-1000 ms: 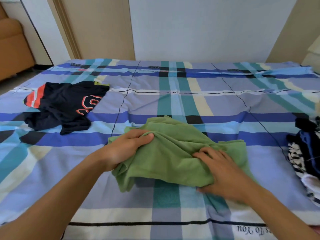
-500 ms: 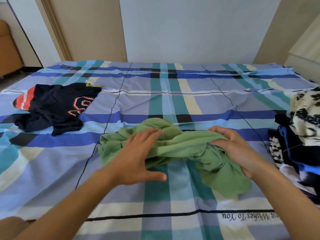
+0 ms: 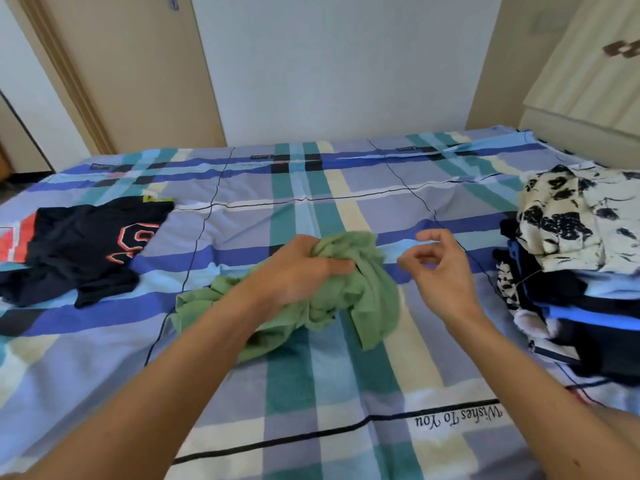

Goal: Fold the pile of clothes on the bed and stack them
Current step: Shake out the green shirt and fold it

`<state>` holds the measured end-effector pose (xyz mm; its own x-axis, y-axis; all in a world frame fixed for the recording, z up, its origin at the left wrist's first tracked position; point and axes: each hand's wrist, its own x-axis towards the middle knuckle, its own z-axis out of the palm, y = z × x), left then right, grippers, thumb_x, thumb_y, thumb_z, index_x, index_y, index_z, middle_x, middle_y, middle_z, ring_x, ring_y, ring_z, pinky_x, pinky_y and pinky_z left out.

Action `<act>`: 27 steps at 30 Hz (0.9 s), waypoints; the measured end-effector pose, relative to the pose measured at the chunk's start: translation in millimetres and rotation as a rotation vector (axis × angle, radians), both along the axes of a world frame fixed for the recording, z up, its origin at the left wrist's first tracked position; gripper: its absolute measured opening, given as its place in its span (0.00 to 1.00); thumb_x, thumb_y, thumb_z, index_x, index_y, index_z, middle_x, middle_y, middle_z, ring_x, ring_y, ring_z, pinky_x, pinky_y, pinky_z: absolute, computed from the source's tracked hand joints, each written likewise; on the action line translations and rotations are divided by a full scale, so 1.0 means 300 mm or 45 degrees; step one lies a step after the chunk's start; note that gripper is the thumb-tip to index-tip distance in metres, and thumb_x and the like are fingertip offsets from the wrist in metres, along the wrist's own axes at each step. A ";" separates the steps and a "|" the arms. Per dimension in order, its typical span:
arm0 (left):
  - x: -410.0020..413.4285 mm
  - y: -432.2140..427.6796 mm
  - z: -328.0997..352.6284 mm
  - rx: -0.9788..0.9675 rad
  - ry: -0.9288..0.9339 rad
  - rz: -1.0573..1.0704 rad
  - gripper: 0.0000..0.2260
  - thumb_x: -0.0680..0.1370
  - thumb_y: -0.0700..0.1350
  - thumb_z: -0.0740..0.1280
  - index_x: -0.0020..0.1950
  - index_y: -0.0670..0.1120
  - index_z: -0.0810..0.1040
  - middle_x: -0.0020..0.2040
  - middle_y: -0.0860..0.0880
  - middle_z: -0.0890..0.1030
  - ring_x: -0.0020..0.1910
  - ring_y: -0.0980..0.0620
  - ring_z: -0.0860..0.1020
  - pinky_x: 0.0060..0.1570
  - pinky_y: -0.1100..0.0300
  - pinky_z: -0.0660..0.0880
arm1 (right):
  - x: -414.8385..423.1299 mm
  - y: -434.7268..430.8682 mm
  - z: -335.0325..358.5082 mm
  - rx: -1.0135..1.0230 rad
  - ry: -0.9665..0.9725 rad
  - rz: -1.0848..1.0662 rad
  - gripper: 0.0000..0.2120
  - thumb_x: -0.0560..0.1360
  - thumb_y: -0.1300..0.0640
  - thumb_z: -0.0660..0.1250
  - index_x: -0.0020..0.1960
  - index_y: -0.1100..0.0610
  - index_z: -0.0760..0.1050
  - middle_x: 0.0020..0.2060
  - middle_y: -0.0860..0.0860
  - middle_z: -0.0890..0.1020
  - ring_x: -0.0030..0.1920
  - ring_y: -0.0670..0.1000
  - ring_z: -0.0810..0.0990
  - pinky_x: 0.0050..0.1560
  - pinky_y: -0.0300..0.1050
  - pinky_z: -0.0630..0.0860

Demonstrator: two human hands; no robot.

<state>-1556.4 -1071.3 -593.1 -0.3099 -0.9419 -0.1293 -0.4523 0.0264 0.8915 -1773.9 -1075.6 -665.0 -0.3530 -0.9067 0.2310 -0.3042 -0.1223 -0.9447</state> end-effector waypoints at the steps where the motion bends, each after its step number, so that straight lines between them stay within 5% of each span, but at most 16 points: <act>1: 0.007 0.004 0.037 0.093 0.155 0.049 0.08 0.77 0.46 0.72 0.51 0.42 0.83 0.46 0.44 0.87 0.45 0.44 0.86 0.50 0.50 0.82 | -0.023 -0.003 -0.005 0.097 -0.148 0.056 0.20 0.70 0.52 0.76 0.59 0.51 0.73 0.46 0.47 0.84 0.50 0.46 0.82 0.56 0.44 0.76; 3: 0.024 0.006 0.109 0.220 0.460 0.109 0.10 0.77 0.46 0.71 0.55 0.42 0.82 0.50 0.42 0.86 0.46 0.44 0.86 0.48 0.48 0.83 | -0.061 -0.013 -0.017 0.290 -0.383 0.331 0.35 0.61 0.33 0.76 0.63 0.48 0.75 0.55 0.46 0.84 0.59 0.46 0.81 0.67 0.51 0.72; 5: 0.035 0.005 0.172 0.265 0.655 0.120 0.12 0.73 0.47 0.70 0.53 0.43 0.84 0.50 0.42 0.86 0.44 0.46 0.86 0.44 0.50 0.84 | -0.056 -0.005 -0.028 0.353 -0.356 0.670 0.41 0.60 0.27 0.73 0.68 0.44 0.73 0.64 0.43 0.80 0.67 0.42 0.75 0.72 0.52 0.67; 7: 0.033 0.004 0.228 0.273 0.746 0.105 0.13 0.70 0.49 0.69 0.48 0.43 0.86 0.49 0.44 0.87 0.43 0.48 0.86 0.41 0.52 0.84 | -0.012 0.015 -0.036 0.344 -0.236 0.928 0.33 0.68 0.36 0.72 0.71 0.43 0.70 0.67 0.36 0.76 0.71 0.38 0.70 0.70 0.43 0.66; 9: 0.033 0.000 0.274 0.242 0.797 0.068 0.13 0.71 0.49 0.67 0.44 0.43 0.88 0.49 0.45 0.87 0.45 0.49 0.86 0.40 0.54 0.83 | 0.043 0.022 -0.047 0.333 -0.084 1.031 0.36 0.69 0.45 0.74 0.73 0.39 0.65 0.68 0.31 0.73 0.71 0.34 0.67 0.69 0.37 0.65; 13: 0.015 0.002 0.378 0.158 0.799 -0.066 0.14 0.73 0.49 0.65 0.45 0.44 0.88 0.51 0.46 0.87 0.49 0.50 0.86 0.43 0.55 0.83 | 0.114 0.014 -0.059 0.165 -0.044 0.887 0.47 0.67 0.56 0.81 0.78 0.40 0.58 0.69 0.34 0.72 0.69 0.35 0.70 0.66 0.34 0.68; 15: 0.007 0.004 0.426 0.098 0.790 -0.121 0.14 0.73 0.49 0.65 0.45 0.45 0.88 0.51 0.47 0.87 0.50 0.51 0.85 0.44 0.56 0.82 | 0.118 -0.003 -0.047 0.027 -0.086 0.734 0.38 0.68 0.61 0.80 0.73 0.46 0.68 0.64 0.40 0.78 0.63 0.38 0.76 0.59 0.32 0.72; 18: 0.016 -0.014 0.488 0.005 0.794 -0.097 0.13 0.75 0.47 0.64 0.47 0.45 0.88 0.52 0.48 0.87 0.51 0.51 0.85 0.45 0.56 0.82 | 0.068 -0.032 -0.008 -0.071 -0.176 0.644 0.14 0.72 0.63 0.76 0.56 0.59 0.81 0.52 0.57 0.84 0.50 0.50 0.83 0.53 0.44 0.78; 21: 0.062 -0.069 0.531 -0.097 0.809 0.047 0.13 0.79 0.46 0.63 0.58 0.43 0.84 0.55 0.46 0.86 0.55 0.49 0.84 0.48 0.54 0.82 | -0.031 -0.041 0.046 -0.067 -0.186 0.520 0.13 0.70 0.55 0.78 0.46 0.63 0.79 0.37 0.57 0.80 0.38 0.51 0.77 0.43 0.48 0.72; 25: 0.172 -0.173 0.537 -0.202 0.832 0.332 0.14 0.81 0.44 0.63 0.64 0.42 0.80 0.56 0.45 0.85 0.55 0.47 0.84 0.45 0.53 0.83 | -0.156 -0.037 0.153 -0.152 -0.118 0.524 0.25 0.63 0.41 0.80 0.45 0.60 0.79 0.38 0.63 0.79 0.39 0.53 0.76 0.43 0.50 0.71; 27: 0.235 -0.213 0.530 -0.253 0.817 0.435 0.14 0.81 0.43 0.65 0.64 0.41 0.80 0.56 0.44 0.85 0.54 0.48 0.85 0.44 0.53 0.83 | -0.193 -0.041 0.240 -0.131 0.042 0.557 0.27 0.60 0.36 0.80 0.46 0.56 0.81 0.39 0.57 0.83 0.38 0.53 0.79 0.42 0.47 0.74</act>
